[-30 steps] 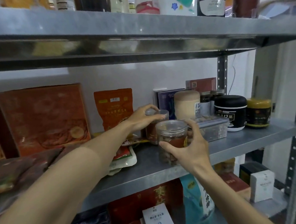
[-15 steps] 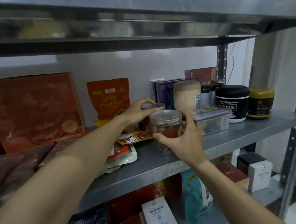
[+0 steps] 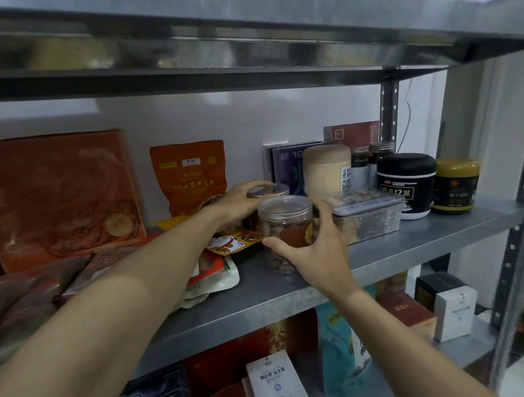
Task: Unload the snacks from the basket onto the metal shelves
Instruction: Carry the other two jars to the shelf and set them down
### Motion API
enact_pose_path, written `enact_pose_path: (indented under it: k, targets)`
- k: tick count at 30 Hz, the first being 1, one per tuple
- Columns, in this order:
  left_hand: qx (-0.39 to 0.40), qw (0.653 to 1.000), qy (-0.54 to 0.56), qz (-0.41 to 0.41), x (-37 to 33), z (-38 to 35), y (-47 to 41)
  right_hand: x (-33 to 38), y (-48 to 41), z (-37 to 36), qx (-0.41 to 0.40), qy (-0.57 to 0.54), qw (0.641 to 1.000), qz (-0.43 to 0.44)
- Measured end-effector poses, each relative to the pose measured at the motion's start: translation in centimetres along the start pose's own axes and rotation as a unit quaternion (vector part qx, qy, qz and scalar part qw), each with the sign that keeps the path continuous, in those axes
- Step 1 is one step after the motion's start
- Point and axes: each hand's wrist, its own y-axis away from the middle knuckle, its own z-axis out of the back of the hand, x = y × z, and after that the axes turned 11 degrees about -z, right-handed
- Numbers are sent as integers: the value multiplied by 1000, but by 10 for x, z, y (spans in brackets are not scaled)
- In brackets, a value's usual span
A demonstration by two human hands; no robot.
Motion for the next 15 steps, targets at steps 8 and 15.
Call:
enact_pose_path:
  k: [8,15]
  targets:
    - [6,999,-47,8,-3,6,5,4,5,2,11,16,1000,-22]
    - [-37,994,-99,-15,-3,22,24,17,10,11,16,74,996,-41]
